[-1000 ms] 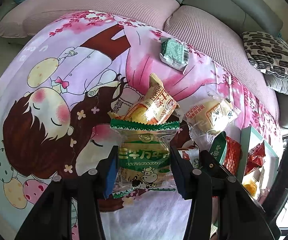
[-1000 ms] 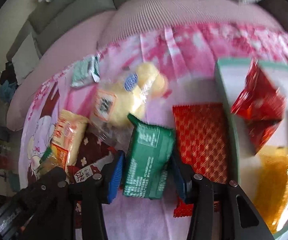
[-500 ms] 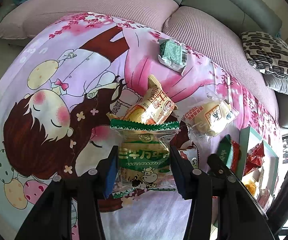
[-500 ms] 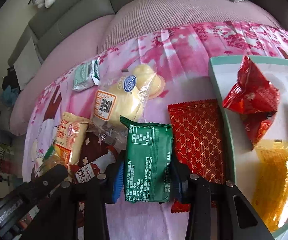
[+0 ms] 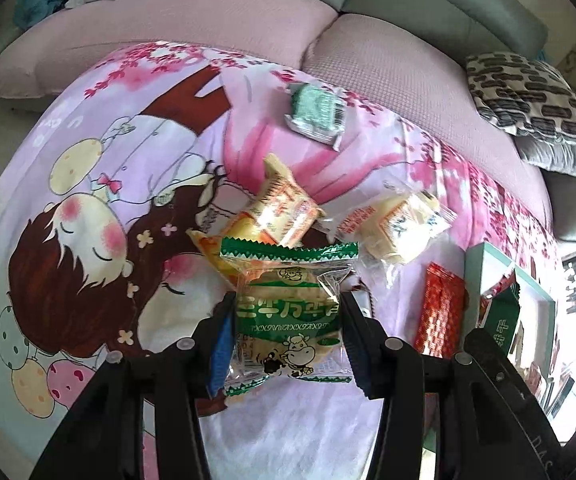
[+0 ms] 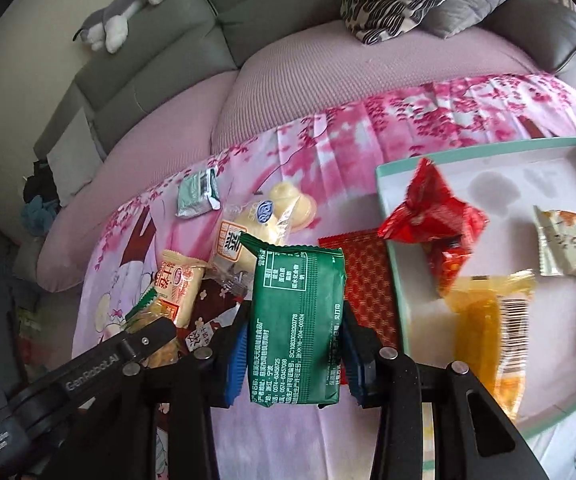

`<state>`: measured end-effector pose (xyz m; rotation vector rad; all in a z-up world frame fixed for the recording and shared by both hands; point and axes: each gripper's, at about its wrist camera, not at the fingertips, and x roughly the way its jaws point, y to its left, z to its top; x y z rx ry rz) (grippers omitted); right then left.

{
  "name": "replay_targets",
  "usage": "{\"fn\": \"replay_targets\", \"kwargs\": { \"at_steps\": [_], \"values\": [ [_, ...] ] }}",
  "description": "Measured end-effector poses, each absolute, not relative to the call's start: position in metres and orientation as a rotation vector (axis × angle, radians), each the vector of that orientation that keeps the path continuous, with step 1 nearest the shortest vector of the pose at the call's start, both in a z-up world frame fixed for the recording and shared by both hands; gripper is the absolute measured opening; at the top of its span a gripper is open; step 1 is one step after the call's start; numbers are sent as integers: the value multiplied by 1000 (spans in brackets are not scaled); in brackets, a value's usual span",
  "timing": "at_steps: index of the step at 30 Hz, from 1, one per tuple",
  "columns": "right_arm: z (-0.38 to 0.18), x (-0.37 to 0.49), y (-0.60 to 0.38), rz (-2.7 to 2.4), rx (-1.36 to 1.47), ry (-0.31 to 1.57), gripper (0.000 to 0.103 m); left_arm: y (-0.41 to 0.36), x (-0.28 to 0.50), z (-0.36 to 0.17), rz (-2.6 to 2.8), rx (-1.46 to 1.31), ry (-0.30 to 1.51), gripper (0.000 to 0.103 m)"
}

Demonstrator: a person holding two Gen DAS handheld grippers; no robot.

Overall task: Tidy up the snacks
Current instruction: 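Carry the green bread packet into the tray and release while the right tool releases the dark green packet there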

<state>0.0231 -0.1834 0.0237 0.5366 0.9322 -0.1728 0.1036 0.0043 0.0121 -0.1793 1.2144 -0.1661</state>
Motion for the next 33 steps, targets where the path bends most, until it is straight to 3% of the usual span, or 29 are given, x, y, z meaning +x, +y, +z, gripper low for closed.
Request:
{"fn": "replay_targets", "kwargs": {
  "at_steps": [16, 33],
  "values": [
    [39, -13, -275, -398, 551, 858, 43, -66, 82, 26, -318, -60, 1159, 51],
    [21, -45, -376, -688, 545, 850, 43, -198, 71, 65, -524, 155, 1069, 51]
  ]
}}
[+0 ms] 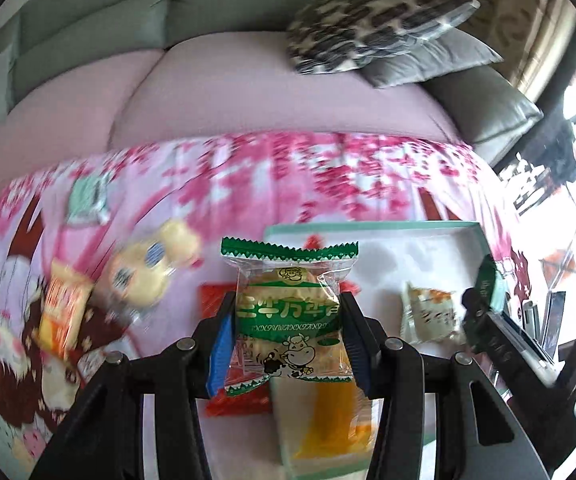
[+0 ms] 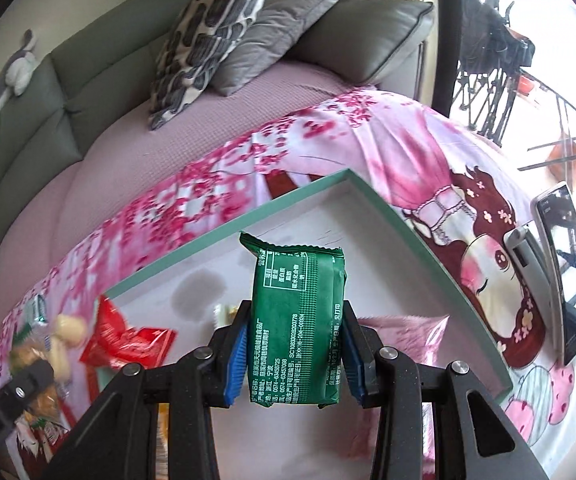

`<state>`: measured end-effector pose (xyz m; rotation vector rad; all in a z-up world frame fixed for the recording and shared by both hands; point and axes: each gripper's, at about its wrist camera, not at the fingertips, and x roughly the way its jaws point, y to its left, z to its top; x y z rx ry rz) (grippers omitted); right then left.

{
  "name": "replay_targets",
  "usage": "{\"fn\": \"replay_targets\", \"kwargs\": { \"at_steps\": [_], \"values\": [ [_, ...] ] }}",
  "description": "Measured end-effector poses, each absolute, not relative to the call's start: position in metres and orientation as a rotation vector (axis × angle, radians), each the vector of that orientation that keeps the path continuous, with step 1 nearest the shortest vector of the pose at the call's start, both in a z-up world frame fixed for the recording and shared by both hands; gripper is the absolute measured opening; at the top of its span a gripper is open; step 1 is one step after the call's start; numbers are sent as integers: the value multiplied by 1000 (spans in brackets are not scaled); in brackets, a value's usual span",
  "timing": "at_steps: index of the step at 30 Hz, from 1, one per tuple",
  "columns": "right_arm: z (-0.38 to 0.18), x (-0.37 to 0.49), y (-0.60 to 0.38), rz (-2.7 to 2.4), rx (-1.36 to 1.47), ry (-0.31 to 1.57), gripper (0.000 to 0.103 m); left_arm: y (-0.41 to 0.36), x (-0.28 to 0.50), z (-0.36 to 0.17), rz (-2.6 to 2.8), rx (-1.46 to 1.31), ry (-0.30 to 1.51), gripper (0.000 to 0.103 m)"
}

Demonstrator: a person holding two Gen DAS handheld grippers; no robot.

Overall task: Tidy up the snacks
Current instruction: 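Carry the green bread packet into the tray and release while the right tool releases the dark green packet there, then withdraw both open tools from the tray back over the snack heap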

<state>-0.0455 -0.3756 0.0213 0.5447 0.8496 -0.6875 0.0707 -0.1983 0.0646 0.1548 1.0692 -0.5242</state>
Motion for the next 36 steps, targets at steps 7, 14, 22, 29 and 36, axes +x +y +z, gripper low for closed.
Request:
{"fn": "replay_targets", "kwargs": {
  "at_steps": [7, 14, 22, 29, 36],
  "values": [
    [15, -48, -392, -734, 529, 848, 43, -247, 73, 58, -576, 195, 1072, 51],
    [10, -49, -400, -739, 546, 852, 43, -277, 77, 40, -596, 202, 1101, 51],
    [12, -47, -400, -727, 541, 843, 43, -290, 81, 22, -582, 218, 1133, 51],
    [17, -47, -398, -723, 532, 852, 44, -285, 79, 32, -580, 204, 1117, 63],
    [22, -51, -392, -722, 521, 896, 64, -263, 75, 50, -472, 244, 1098, 68]
  ]
}}
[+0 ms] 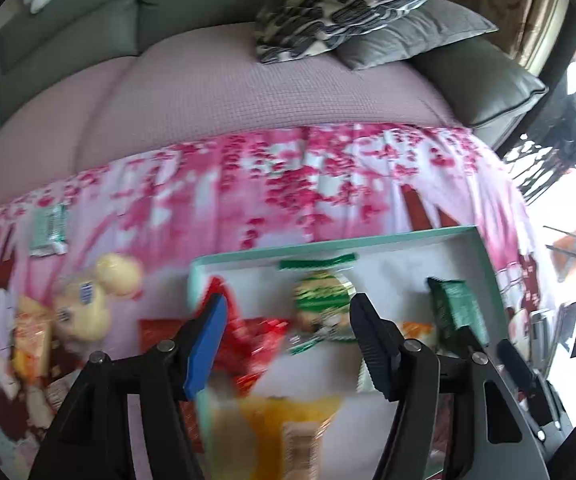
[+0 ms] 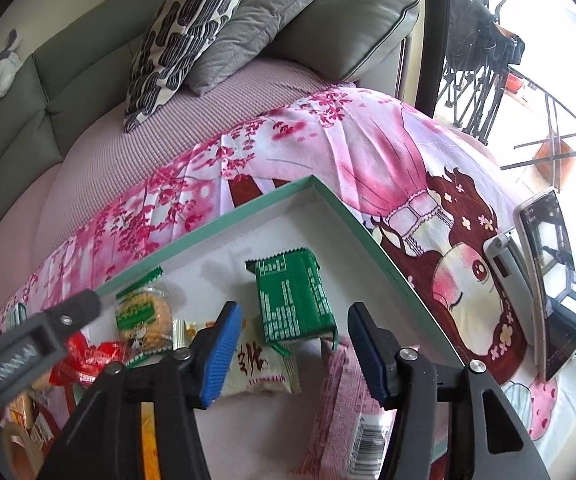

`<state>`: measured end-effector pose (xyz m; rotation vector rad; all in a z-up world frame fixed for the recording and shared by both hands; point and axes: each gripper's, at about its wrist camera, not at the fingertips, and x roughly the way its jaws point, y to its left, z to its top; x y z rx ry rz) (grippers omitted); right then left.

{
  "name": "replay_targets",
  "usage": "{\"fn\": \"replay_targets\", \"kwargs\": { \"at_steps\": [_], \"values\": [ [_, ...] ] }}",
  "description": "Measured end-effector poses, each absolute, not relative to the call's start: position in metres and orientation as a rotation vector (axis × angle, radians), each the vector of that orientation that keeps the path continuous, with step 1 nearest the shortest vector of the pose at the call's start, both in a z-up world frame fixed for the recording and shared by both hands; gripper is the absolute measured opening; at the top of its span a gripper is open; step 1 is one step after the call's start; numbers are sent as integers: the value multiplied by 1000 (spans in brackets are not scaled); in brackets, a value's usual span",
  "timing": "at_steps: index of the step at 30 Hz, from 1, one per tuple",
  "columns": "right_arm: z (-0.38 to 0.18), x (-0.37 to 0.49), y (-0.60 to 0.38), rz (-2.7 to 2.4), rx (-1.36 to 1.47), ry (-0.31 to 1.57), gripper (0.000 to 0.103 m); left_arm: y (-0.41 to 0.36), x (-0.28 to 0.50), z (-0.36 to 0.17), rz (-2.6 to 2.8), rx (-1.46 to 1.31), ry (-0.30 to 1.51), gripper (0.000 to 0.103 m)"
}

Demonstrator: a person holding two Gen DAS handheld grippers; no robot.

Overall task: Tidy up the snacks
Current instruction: 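Withdraw both open tools from the tray back over the snack heap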

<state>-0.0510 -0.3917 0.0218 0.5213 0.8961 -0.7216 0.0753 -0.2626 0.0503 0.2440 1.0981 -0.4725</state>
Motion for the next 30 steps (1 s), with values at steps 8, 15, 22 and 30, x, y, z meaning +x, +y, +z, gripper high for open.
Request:
{"fn": "replay_targets", "kwargs": {
  "at_steps": [8, 15, 22, 30],
  "values": [
    [33, -51, -374, -697, 467, 877, 83, -219, 74, 53, -338, 261, 1083, 82],
    [30, -44, -367, -680, 454, 897, 92, -190, 86, 46, -258, 214, 1089, 87],
    [29, -43, -365, -675, 440, 896, 103, -186, 89, 36, -230, 209, 1064, 98],
    [29, -41, -363, -678, 434, 903, 103, -179, 86, 33, -228, 212, 1066, 98]
  ]
}}
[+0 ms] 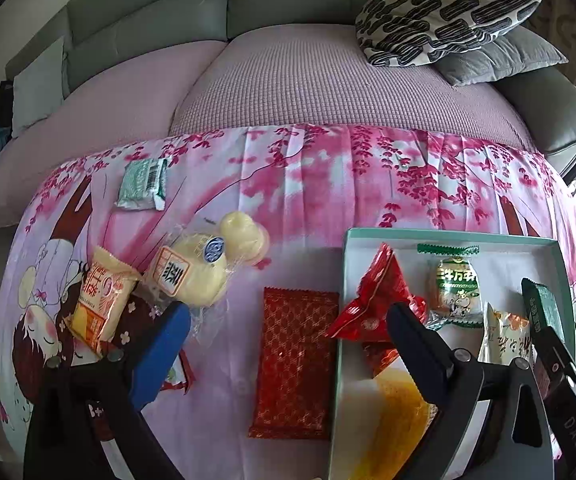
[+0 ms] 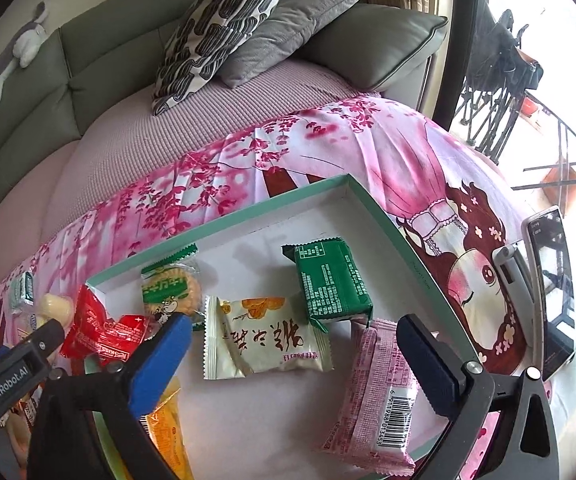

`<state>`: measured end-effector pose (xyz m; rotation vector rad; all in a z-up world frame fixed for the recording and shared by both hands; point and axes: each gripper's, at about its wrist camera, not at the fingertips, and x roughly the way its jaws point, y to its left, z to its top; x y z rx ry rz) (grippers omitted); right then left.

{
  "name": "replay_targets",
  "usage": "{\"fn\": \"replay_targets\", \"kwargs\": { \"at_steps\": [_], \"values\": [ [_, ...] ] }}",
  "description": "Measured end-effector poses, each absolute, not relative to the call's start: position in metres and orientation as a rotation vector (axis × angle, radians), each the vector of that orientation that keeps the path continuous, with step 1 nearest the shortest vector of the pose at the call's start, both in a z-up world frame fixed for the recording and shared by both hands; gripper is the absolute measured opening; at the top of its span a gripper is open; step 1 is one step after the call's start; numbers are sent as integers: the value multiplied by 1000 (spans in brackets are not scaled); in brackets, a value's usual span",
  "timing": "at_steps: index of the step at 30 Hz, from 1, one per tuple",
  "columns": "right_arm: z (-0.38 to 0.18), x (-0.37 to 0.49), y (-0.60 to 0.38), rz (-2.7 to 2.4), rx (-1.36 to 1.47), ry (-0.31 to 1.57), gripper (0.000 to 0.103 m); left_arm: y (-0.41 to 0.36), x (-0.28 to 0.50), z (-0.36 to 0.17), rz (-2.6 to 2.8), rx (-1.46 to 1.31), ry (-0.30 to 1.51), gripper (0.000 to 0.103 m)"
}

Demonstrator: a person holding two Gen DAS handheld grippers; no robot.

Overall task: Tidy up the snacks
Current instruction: 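Withdraw both open tools from the tray back over the snack heap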

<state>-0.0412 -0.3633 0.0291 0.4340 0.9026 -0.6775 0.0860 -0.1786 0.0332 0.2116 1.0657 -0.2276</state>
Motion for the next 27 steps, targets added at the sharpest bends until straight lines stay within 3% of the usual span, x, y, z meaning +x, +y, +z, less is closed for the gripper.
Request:
{"fn": "replay_targets", "kwargs": {
  "at_steps": [15, 27],
  "values": [
    [37, -29, -322, -624, 351, 923, 103, -96, 72, 30, -92, 248, 1066, 98],
    [43, -4, -238, -513, 193, 988, 103, -12, 79, 29, 32, 121, 1089, 98]
  ]
}}
